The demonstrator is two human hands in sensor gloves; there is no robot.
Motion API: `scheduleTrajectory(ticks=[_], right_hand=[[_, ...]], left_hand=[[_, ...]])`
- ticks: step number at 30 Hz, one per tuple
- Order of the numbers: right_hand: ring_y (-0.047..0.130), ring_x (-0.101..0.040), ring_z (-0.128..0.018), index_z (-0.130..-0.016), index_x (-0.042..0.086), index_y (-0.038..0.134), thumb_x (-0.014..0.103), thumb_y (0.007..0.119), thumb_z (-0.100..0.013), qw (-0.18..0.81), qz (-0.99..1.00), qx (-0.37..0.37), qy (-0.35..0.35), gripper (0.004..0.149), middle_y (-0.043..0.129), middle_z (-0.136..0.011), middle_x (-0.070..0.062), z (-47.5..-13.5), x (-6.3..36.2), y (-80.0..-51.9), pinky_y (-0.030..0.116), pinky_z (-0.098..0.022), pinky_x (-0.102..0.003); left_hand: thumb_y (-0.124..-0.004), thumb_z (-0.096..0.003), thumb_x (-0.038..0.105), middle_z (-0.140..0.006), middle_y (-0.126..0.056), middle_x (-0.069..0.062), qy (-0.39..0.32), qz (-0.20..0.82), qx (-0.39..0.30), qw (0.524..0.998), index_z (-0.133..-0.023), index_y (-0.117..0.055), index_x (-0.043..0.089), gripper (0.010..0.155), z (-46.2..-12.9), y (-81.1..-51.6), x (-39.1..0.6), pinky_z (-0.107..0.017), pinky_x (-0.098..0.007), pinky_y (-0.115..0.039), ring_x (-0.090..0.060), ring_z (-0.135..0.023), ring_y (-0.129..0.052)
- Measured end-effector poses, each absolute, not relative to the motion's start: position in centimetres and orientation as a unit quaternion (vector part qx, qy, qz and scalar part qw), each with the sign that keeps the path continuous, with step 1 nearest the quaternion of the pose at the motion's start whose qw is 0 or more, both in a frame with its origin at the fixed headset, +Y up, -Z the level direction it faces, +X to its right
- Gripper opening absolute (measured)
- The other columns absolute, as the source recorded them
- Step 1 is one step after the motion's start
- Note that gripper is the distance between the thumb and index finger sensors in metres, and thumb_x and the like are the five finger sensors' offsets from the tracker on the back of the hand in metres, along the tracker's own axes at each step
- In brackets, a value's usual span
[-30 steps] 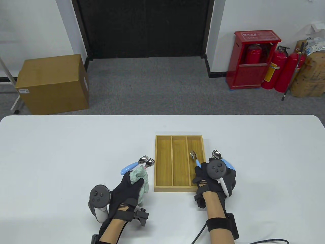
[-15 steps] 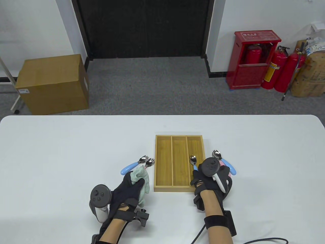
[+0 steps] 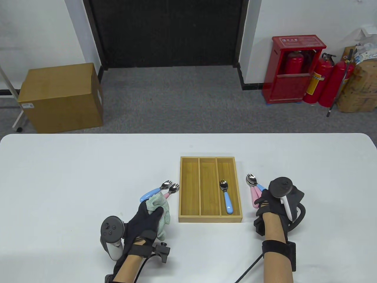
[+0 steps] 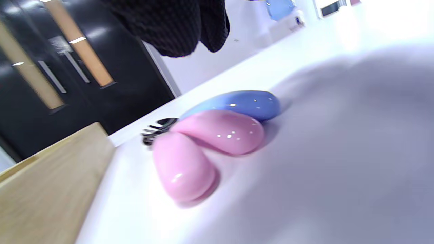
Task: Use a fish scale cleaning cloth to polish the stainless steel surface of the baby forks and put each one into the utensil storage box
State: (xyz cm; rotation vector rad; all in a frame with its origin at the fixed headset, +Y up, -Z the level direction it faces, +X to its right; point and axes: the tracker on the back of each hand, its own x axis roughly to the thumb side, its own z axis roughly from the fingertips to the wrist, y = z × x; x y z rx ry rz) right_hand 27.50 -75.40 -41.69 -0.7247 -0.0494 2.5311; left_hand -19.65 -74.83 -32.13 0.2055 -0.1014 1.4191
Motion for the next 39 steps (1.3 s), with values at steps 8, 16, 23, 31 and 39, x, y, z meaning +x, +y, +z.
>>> scheduleTrajectory(ticks=[8,16,23,31,39], right_hand=[[0.01,-0.045,-0.099,-0.095,0.018,0.072,0.03,0.081,-0.045,0.298,0.914,-0.271,0.055,0.052,0.022,-0.111,-0.017,-44.3,27.8,-77.2,0.013,-0.066,-0.068],[0.008,-0.045,-0.099,-0.092,0.01,0.072,0.018,0.078,-0.044,0.333,0.896,-0.272,0.111,0.049,0.024,-0.111,-0.018,-46.0,28.4,-77.9,0.013,-0.067,-0.068],[0.005,-0.044,-0.099,-0.092,0.01,0.071,0.021,0.081,-0.044,0.346,0.887,-0.278,0.13,0.05,0.02,-0.111,-0.016,-45.7,29.4,-78.2,0.012,-0.067,-0.068],[0.014,-0.045,-0.098,-0.08,-0.002,0.075,0.023,0.083,-0.043,0.405,0.871,-0.276,0.035,0.046,0.026,-0.11,-0.017,-44.8,30.2,-78.5,0.019,-0.067,-0.068],[0.024,-0.05,-0.096,-0.078,-0.001,0.075,0.027,0.08,-0.044,0.468,0.864,-0.166,-0.077,0.045,0.034,-0.107,-0.023,-43.8,27.5,-73.8,0.029,-0.065,-0.067]], left_hand=[[-0.081,-0.0499,0.041,-0.073,-0.095,-0.002,-0.04,0.658,0.089,0.747,-0.092,-0.073,0.024,0.046,-32.1,-74.9,-20.0,-0.06,-0.053,-0.074,-0.022,-0.057,-0.102],[-0.08,-0.0502,0.041,-0.073,-0.095,-0.002,-0.029,0.655,0.077,0.751,-0.092,-0.072,0.024,0.046,-32.5,-75.7,-20.1,-0.061,-0.053,-0.073,-0.022,-0.057,-0.102],[-0.08,-0.0503,0.041,-0.073,-0.095,-0.002,-0.03,0.658,0.072,0.749,-0.092,-0.072,0.023,0.046,-32.6,-75.8,-20.0,-0.06,-0.053,-0.073,-0.022,-0.057,-0.102],[-0.08,-0.0503,0.041,-0.073,-0.095,-0.002,-0.033,0.659,0.064,0.749,-0.092,-0.072,0.023,0.046,-32.7,-76.1,-19.7,-0.06,-0.054,-0.073,-0.023,-0.057,-0.102],[-0.078,-0.0525,0.044,-0.076,-0.094,0.0,-0.027,0.667,0.044,0.743,-0.094,-0.07,0.025,0.046,-33.1,-76.5,-19.6,-0.063,-0.053,-0.073,-0.021,-0.061,-0.101]])
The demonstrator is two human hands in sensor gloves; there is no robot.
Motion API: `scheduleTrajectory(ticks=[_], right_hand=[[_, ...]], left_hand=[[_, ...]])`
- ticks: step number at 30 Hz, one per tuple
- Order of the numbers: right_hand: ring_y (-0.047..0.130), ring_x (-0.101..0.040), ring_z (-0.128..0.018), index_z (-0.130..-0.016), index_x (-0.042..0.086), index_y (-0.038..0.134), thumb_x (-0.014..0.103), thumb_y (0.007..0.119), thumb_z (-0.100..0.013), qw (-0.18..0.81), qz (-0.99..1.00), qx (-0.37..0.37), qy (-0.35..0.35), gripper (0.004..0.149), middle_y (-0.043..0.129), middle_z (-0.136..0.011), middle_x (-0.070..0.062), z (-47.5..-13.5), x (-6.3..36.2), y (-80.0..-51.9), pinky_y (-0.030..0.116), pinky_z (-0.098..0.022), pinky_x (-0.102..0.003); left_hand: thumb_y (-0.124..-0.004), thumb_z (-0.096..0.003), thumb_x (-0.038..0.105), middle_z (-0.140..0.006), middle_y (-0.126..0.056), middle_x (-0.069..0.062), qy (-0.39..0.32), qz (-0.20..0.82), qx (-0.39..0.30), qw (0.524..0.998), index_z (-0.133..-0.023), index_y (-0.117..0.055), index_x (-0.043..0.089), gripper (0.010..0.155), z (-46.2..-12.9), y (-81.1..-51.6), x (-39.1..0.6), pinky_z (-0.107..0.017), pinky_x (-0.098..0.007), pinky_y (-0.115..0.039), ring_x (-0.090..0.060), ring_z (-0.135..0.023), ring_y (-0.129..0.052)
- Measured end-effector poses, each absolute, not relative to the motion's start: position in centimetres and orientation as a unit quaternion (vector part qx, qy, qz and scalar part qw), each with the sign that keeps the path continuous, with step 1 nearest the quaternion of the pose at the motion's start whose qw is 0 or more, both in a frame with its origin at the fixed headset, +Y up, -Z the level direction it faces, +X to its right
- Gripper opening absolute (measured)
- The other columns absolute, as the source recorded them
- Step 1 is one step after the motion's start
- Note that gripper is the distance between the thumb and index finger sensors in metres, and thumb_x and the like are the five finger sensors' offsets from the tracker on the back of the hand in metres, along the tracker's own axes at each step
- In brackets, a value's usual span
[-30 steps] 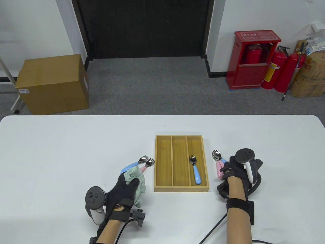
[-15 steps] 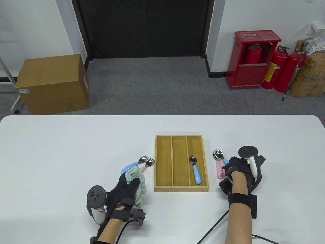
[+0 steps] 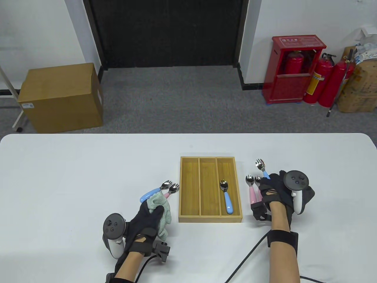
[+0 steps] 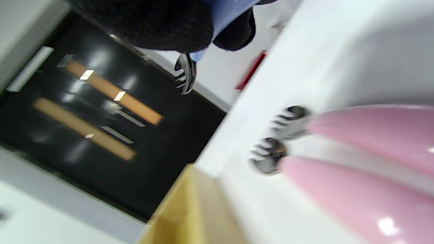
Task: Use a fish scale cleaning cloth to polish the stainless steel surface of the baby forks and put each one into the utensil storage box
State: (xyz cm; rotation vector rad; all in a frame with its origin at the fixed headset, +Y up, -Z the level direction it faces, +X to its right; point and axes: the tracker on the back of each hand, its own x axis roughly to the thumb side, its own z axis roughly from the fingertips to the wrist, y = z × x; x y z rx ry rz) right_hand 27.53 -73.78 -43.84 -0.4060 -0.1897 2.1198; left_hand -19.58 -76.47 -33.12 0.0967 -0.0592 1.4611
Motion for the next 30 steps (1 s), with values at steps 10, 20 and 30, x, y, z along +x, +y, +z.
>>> scheduleTrajectory(ticks=[10,20,30], right_hand=[[0.046,-0.054,-0.091,-0.075,0.002,0.08,0.033,0.082,-0.043,0.545,0.834,0.033,-0.081,0.043,0.049,-0.103,-0.026,-39.0,16.8,-70.0,0.047,-0.061,-0.068],[0.073,-0.055,-0.078,-0.077,0.006,0.08,0.032,0.083,-0.043,0.545,0.824,0.143,-0.06,0.043,0.064,-0.096,-0.029,-34.4,8.0,-70.6,0.065,-0.051,-0.067],[0.101,-0.04,-0.039,-0.078,0.008,0.083,0.033,0.083,-0.042,0.527,0.826,0.197,-0.038,0.044,0.094,-0.064,-0.026,-31.9,5.5,-72.1,0.082,-0.027,-0.056]], left_hand=[[-0.077,-0.0534,0.046,-0.077,-0.093,-0.001,-0.026,0.706,0.032,0.707,-0.095,-0.069,0.025,0.047,-33.3,-77.1,-19.9,-0.062,-0.053,-0.072,-0.023,-0.062,-0.1],[-0.072,-0.0547,0.053,-0.084,-0.091,-0.003,-0.04,0.741,0.002,0.67,-0.1,-0.065,0.027,0.053,-33.3,-78.0,-19.2,-0.064,-0.055,-0.069,-0.026,-0.068,-0.098],[-0.061,-0.0564,0.063,-0.106,-0.077,-0.005,-0.087,0.793,-0.04,0.602,-0.11,-0.051,0.029,0.064,-33.3,-78.2,-18.0,-0.072,-0.056,-0.058,-0.032,-0.096,-0.083]])
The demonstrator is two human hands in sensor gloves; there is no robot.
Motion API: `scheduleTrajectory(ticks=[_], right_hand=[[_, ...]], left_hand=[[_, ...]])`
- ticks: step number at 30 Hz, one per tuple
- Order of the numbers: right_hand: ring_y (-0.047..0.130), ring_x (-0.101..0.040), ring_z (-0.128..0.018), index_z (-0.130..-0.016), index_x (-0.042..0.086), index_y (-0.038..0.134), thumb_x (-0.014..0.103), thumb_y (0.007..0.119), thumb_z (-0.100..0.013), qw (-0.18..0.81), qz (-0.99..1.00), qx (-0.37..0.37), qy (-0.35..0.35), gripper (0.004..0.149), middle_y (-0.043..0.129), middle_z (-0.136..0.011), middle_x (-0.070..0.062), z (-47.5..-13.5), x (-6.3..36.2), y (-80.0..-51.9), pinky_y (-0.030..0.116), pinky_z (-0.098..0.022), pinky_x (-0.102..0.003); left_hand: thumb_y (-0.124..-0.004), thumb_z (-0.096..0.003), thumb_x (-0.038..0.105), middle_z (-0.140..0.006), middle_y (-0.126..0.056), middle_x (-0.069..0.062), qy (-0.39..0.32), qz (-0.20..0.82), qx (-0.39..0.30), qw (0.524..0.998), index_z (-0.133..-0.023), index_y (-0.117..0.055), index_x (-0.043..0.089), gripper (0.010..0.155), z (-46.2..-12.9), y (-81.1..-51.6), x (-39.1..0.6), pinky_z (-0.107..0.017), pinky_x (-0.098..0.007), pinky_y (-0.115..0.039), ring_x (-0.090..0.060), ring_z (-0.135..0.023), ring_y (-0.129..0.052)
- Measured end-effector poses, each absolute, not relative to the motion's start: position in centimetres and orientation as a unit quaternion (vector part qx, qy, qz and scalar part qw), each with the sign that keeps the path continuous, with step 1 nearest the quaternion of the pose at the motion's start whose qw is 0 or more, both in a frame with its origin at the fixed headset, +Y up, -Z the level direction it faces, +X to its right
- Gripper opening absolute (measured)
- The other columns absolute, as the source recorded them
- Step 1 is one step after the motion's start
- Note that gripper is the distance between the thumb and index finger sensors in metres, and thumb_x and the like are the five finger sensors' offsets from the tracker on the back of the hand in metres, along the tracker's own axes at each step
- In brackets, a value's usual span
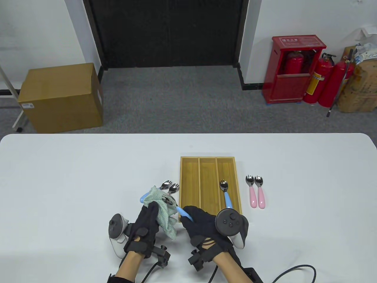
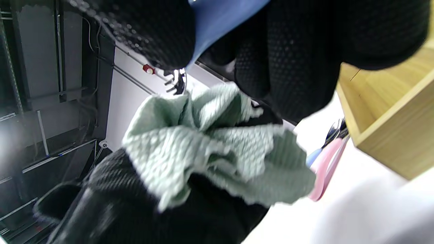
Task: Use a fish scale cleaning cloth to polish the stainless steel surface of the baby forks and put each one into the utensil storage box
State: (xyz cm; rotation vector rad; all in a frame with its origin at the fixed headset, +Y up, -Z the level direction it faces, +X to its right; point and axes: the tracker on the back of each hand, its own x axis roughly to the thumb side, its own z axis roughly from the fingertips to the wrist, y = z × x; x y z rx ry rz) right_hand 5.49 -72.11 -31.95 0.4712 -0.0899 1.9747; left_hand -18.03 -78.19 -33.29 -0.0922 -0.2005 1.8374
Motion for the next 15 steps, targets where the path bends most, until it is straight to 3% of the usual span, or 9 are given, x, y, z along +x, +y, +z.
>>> scheduleTrajectory(ticks=[5,11,15], right_hand=[[0.102,-0.033,-0.027,-0.078,0.006,0.083,0.035,0.081,-0.042,0.515,0.827,0.225,0.012,0.046,0.098,-0.052,-0.023,-31.4,4.1,-72.8,0.083,-0.02,-0.053],[0.1,-0.026,-0.016,-0.077,0.005,0.081,0.037,0.074,-0.042,0.549,0.793,0.246,0.094,0.048,0.099,-0.044,-0.018,-31.3,2.9,-74.1,0.084,-0.017,-0.051],[0.099,-0.024,-0.012,-0.075,0.006,0.083,0.038,0.071,-0.042,0.576,0.773,0.24,0.119,0.047,0.099,-0.041,-0.017,-31.6,3.1,-74.3,0.084,-0.015,-0.05]], left_hand=[[-0.06,-0.0573,0.063,-0.106,-0.077,-0.002,-0.099,0.817,-0.058,0.565,-0.11,-0.046,0.027,0.065,-32.9,-78.2,-17.3,-0.073,-0.054,-0.06,-0.028,-0.097,-0.085],[-0.075,-0.054,0.059,-0.095,-0.087,0.007,-0.1,0.834,-0.093,0.534,-0.106,-0.048,0.024,0.068,-32.9,-78.8,-16.7,-0.07,-0.05,-0.069,-0.017,-0.087,-0.097],[-0.08,-0.051,0.053,-0.087,-0.091,0.012,-0.12,0.871,-0.14,0.455,-0.1,-0.058,0.026,0.06,-32.9,-79.0,-15.6,-0.071,-0.049,-0.07,-0.012,-0.083,-0.099]])
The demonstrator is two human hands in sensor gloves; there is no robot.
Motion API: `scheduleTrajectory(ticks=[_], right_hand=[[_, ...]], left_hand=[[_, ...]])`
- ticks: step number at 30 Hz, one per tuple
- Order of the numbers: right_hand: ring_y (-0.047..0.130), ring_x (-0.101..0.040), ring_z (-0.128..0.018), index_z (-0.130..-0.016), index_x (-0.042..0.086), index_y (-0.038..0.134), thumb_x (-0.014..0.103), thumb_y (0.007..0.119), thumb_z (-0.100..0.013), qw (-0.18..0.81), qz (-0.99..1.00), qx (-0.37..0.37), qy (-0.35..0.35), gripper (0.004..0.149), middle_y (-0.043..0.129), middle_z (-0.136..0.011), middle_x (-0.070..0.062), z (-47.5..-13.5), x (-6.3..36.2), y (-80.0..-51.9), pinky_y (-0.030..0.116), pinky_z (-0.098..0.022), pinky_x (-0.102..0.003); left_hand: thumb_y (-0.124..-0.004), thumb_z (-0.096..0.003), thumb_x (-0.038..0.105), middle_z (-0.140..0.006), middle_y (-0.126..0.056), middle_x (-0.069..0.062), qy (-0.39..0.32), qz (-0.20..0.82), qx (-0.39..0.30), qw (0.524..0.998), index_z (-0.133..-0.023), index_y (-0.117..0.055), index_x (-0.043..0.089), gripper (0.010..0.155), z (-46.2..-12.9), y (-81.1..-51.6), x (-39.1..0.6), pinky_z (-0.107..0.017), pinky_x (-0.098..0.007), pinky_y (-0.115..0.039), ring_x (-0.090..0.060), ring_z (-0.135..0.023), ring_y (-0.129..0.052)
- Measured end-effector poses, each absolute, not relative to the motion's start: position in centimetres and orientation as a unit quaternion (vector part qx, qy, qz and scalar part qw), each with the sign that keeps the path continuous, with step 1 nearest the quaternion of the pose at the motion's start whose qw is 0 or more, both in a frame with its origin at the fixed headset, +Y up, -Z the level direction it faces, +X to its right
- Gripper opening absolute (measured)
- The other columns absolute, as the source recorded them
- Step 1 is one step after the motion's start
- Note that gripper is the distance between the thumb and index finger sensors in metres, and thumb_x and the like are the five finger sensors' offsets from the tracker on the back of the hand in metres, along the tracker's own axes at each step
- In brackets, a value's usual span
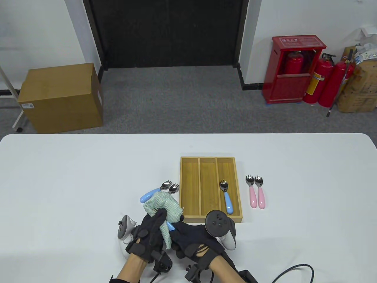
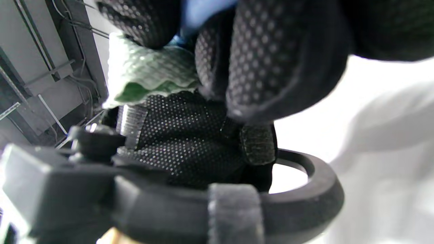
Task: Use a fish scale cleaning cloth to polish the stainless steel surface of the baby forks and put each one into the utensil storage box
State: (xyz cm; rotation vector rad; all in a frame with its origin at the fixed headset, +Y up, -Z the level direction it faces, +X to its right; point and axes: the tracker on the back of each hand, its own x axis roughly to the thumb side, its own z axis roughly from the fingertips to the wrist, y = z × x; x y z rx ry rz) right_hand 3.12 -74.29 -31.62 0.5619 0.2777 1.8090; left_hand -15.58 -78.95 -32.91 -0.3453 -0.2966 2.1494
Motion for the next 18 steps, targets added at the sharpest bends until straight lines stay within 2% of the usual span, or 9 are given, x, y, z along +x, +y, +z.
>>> scheduleTrajectory(ticks=[1,5,11,15,18], right_hand=[[0.099,-0.024,-0.012,-0.074,0.006,0.084,0.038,0.071,-0.042,0.572,0.776,0.238,0.12,0.047,0.099,-0.041,-0.017,-31.7,3.3,-74.3,0.084,-0.015,-0.05],[0.099,-0.025,-0.012,-0.074,0.007,0.084,0.039,0.072,-0.043,0.574,0.777,0.228,0.119,0.047,0.1,-0.041,-0.017,-31.9,3.6,-74.7,0.084,-0.015,-0.05],[0.099,-0.024,-0.011,-0.075,0.006,0.084,0.04,0.074,-0.044,0.559,0.789,0.228,0.117,0.047,0.1,-0.04,-0.017,-31.9,3.4,-74.8,0.084,-0.016,-0.05],[0.099,-0.023,-0.011,-0.074,0.005,0.083,0.04,0.075,-0.044,0.56,0.787,0.231,0.121,0.048,0.1,-0.039,-0.016,-31.7,3.1,-74.8,0.085,-0.016,-0.05],[0.099,-0.024,-0.01,-0.074,0.004,0.084,0.04,0.075,-0.043,0.551,0.792,0.233,0.12,0.048,0.1,-0.038,-0.017,-31.6,3.1,-74.7,0.085,-0.015,-0.05]], left_hand=[[-0.08,-0.0509,0.052,-0.086,-0.092,0.013,-0.119,0.871,-0.137,0.457,-0.099,-0.06,0.027,0.058,-32.9,-79.0,-15.6,-0.072,-0.049,-0.07,-0.011,-0.083,-0.099],[-0.075,-0.0517,0.055,-0.084,-0.095,0.014,-0.104,0.834,-0.106,0.532,-0.098,-0.062,0.029,0.055,-33.1,-78.6,-16.0,-0.071,-0.046,-0.073,-0.009,-0.08,-0.102],[-0.074,-0.0531,0.052,-0.082,-0.098,0.012,-0.077,0.802,-0.048,0.59,-0.096,-0.069,0.03,0.049,-33.5,-78.4,-17.9,-0.069,-0.046,-0.075,-0.012,-0.078,-0.104],[-0.074,-0.0527,0.054,-0.079,-0.101,0.011,-0.068,0.789,-0.024,0.61,-0.093,-0.073,0.031,0.047,-33.6,-78.3,-18.7,-0.067,-0.045,-0.077,-0.012,-0.075,-0.106],[-0.071,-0.0533,0.062,-0.077,-0.103,0.013,-0.047,0.802,-0.026,0.595,-0.092,-0.075,0.031,0.05,-33.5,-78.9,-19.0,-0.066,-0.043,-0.078,-0.01,-0.072,-0.108]])
